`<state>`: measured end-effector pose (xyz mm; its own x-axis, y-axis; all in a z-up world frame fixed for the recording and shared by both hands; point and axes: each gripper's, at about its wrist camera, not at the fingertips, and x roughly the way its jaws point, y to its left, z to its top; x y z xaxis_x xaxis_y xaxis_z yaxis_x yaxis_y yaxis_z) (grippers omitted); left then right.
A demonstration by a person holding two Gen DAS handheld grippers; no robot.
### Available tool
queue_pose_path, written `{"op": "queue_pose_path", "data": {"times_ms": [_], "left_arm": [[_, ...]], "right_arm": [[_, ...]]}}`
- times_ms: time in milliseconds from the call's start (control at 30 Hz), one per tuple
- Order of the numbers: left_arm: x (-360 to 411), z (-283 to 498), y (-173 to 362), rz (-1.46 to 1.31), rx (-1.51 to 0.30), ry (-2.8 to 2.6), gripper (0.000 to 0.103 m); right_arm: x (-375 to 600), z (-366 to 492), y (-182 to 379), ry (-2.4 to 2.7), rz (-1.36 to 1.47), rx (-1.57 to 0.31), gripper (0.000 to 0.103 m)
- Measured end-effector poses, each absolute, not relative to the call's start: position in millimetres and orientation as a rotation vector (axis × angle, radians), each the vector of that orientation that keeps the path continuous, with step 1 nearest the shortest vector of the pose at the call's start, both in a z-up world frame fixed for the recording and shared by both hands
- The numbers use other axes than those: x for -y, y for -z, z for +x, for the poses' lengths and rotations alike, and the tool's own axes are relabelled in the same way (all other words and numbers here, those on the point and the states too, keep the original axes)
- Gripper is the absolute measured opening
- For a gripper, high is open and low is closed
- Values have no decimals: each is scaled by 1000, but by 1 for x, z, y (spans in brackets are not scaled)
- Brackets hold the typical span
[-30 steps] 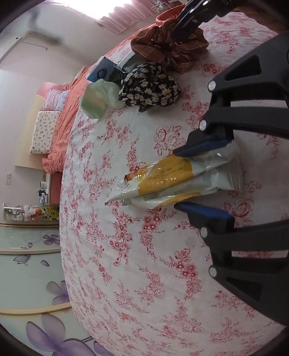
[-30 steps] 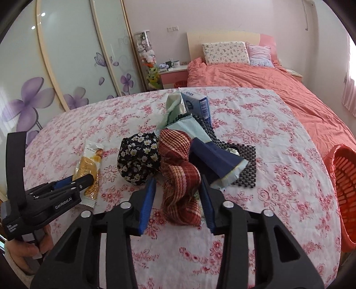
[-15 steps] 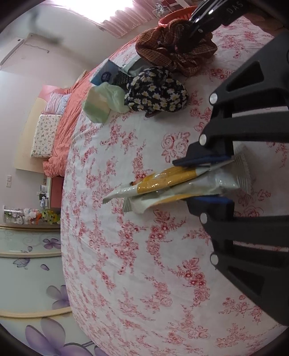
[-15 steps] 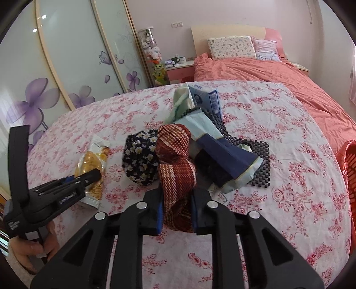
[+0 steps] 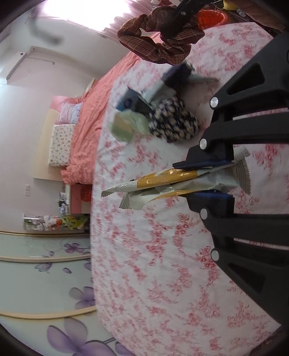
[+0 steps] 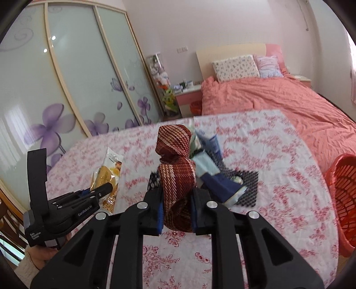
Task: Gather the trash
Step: 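Carry the wrapper and cloth to the orange basket and release both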
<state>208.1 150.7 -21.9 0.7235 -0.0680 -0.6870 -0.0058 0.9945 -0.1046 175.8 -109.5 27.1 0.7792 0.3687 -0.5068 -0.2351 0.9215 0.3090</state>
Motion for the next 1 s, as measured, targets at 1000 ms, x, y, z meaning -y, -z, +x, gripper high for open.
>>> {"op": "queue_pose_path", "data": {"times_ms": [1000], "left_arm": [[85,175,-53,50,-648,456,19]], "right_arm": [[314,113,-21,110,378,-470,18]]}}
